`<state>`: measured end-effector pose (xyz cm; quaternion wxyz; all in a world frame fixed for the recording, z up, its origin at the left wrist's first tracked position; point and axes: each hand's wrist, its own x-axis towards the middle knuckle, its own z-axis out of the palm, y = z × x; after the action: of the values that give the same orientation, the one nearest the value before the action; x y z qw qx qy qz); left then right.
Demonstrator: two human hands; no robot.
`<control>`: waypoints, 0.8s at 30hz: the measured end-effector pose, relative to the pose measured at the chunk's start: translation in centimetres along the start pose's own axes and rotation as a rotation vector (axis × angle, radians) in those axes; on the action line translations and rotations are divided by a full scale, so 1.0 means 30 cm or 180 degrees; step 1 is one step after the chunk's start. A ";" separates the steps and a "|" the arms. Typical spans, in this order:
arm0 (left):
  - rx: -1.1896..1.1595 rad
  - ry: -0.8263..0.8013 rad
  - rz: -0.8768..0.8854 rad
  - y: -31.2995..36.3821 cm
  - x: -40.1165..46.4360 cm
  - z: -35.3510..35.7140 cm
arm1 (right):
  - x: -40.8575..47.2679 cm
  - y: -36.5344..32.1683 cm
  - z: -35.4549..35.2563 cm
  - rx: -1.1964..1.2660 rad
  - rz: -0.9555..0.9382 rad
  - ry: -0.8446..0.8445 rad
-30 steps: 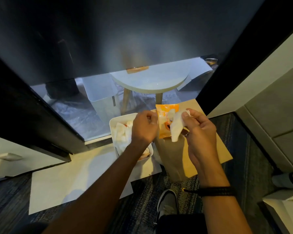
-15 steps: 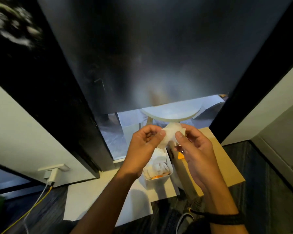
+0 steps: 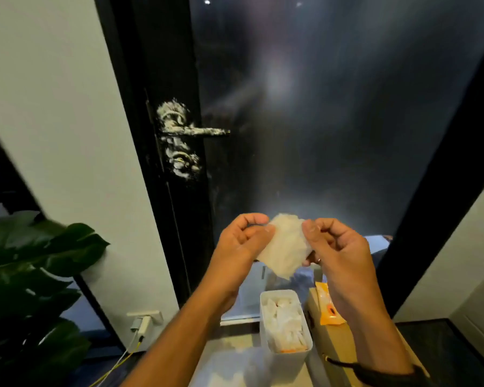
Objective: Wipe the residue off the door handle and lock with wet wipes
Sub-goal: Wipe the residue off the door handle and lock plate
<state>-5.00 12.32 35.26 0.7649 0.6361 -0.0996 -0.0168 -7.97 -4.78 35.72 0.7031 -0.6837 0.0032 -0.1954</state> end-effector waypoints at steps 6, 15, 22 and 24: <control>-0.0709 -0.0005 -0.0015 0.155 -0.037 -0.040 | -0.004 -0.141 0.084 -0.0228 -0.0356 -0.0089; 0.0036 0.0202 0.1149 0.251 0.137 -0.192 | 0.141 -0.148 0.221 0.0178 -0.0360 -0.0197; 0.0041 0.0134 0.1451 0.327 0.265 -0.241 | 0.251 -0.225 0.280 0.0626 0.0020 -0.0854; 0.0064 0.0107 0.1367 0.333 0.279 -0.235 | 0.256 -0.247 0.287 0.0789 0.0131 -0.0963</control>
<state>3.41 19.79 44.89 0.7461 0.6081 -0.2203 0.1582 -0.54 1.42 45.43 0.7782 -0.6132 -0.1127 -0.0749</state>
